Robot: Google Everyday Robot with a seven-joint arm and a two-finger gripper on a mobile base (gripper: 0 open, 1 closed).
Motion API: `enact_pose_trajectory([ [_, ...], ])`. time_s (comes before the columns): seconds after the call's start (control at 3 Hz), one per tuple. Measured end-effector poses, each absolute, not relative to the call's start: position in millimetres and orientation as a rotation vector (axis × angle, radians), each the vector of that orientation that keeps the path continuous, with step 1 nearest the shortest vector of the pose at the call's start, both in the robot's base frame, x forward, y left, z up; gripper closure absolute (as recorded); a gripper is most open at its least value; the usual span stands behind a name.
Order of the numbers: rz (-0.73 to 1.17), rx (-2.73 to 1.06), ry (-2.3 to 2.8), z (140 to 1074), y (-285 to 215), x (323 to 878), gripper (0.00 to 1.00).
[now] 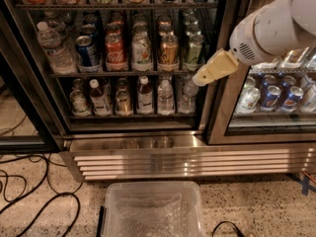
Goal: Pick redbull can from top shelf of fridge
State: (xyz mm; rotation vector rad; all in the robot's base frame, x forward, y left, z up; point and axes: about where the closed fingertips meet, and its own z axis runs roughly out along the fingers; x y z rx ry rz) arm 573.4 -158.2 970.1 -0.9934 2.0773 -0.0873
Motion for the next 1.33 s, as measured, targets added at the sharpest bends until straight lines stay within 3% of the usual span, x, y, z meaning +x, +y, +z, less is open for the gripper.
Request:
enact_pose_trajectory([
  [0.67,-0.091,-0.927,2.025,978.6,-145.8,584.4,0.00],
  [1.33,-0.176,-0.809,1.853,1010.2,-100.9,623.7,0.04],
])
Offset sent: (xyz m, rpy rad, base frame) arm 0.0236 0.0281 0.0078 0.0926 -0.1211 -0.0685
